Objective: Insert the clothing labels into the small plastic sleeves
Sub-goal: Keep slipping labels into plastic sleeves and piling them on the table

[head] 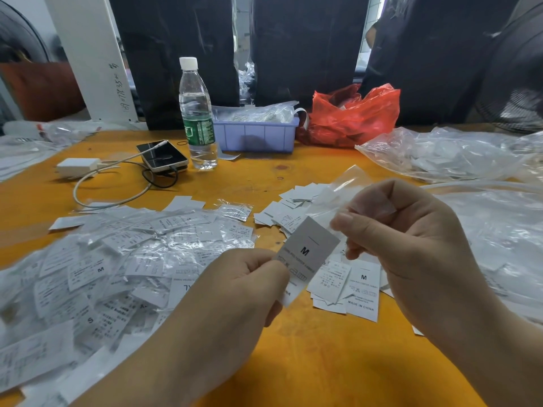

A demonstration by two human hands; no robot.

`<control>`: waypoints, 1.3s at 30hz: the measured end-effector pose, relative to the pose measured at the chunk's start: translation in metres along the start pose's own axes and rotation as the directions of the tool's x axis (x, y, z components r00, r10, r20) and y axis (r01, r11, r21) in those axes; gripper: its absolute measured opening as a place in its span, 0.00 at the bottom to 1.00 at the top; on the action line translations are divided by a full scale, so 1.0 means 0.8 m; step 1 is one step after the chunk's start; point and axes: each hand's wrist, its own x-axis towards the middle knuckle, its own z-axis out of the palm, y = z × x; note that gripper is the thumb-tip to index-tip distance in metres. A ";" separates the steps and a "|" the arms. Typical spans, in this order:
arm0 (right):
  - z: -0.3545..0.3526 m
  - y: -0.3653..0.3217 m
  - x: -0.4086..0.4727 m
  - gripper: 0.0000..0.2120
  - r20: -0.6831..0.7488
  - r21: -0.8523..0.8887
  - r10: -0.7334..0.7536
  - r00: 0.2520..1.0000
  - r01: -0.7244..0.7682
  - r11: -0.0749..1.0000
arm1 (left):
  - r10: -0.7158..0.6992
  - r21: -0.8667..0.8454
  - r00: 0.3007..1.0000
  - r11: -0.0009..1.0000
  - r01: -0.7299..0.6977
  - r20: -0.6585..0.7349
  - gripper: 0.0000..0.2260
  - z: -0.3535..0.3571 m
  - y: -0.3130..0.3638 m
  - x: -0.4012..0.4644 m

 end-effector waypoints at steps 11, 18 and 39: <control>0.001 0.002 -0.003 0.04 0.017 -0.064 -0.023 1.000 0.024 0.998 | -0.303 -0.345 0.949 0.885 0.313 0.084 0.20 0.006 -0.002 0.011; 0.002 0.005 -0.002 0.06 0.028 -0.059 0.038 0.999 -0.036 0.998 | -0.164 -0.500 0.986 0.852 0.155 0.027 0.10 0.009 0.008 0.004; 0.008 0.008 -0.003 0.11 0.076 0.026 0.119 0.990 -0.121 0.992 | -0.086 -0.332 0.996 0.940 0.076 -0.017 0.13 0.006 0.004 -0.003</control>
